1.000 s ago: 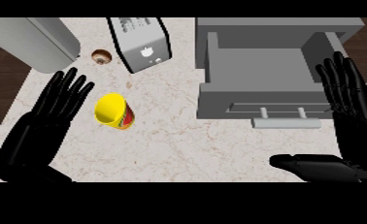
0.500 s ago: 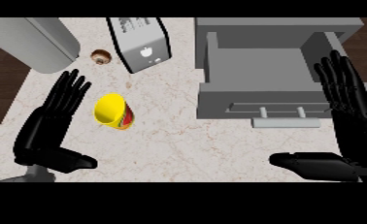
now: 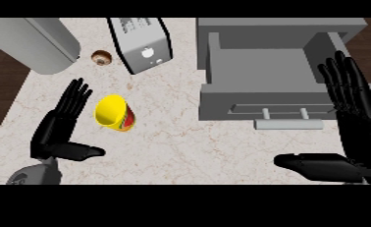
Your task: Pick up the cup, place it into the drawer and close the drawer
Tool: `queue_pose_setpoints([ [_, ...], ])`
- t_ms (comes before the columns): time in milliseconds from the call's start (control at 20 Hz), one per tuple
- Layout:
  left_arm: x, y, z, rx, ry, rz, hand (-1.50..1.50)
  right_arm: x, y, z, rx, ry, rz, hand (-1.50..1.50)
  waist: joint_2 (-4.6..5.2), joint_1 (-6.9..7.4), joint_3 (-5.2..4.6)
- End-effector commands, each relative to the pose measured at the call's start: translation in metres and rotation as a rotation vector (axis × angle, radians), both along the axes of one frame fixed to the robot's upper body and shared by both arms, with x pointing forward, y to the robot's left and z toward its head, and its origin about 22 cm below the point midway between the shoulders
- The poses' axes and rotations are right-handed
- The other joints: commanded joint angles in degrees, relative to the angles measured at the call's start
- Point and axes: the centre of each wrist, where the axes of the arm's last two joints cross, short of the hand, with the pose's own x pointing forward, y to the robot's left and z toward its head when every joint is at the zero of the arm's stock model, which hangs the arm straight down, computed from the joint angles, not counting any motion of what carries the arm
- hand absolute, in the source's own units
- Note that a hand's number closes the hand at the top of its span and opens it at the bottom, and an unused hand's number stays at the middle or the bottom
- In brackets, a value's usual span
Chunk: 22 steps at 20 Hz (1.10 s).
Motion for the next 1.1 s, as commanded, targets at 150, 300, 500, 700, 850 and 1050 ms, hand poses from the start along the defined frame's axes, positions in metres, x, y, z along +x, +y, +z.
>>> queue_pose_setpoints([
  [150, 0.006, 0.012, -0.048, 0.035, 0.026, 0.036, -1.50, 0.007, 0.000, 0.001, -0.016, 0.015, 0.001, -1.50, 0.00, 0.00, -0.01],
  [300, 0.005, 0.016, -0.065, 0.003, 0.037, 0.034, -1.50, 0.000, -0.028, -0.005, 0.007, -0.012, 0.005, -1.50, 0.00, -0.15, 0.00],
  [500, 0.014, 0.034, -0.078, -0.019, 0.013, 0.073, -1.50, 0.008, -0.011, -0.008, 0.003, 0.006, 0.025, -1.50, 0.26, -0.70, -0.09],
  [700, 0.004, 0.030, -0.093, -0.037, -0.002, 0.047, -1.50, 0.000, 0.012, 0.011, -0.008, -0.007, 0.015, -1.50, 0.24, -0.81, -0.12],
  [850, 0.014, 0.026, -0.090, -0.020, -0.024, 0.053, -1.50, 0.010, 0.005, -0.009, -0.003, -0.005, 0.022, -1.50, 0.19, -0.52, -0.07],
  [1050, 0.010, 0.023, -0.097, -0.031, -0.012, 0.063, -1.50, 0.004, 0.003, 0.000, 0.015, -0.020, 0.038, -1.50, 0.45, -1.28, -0.17],
])
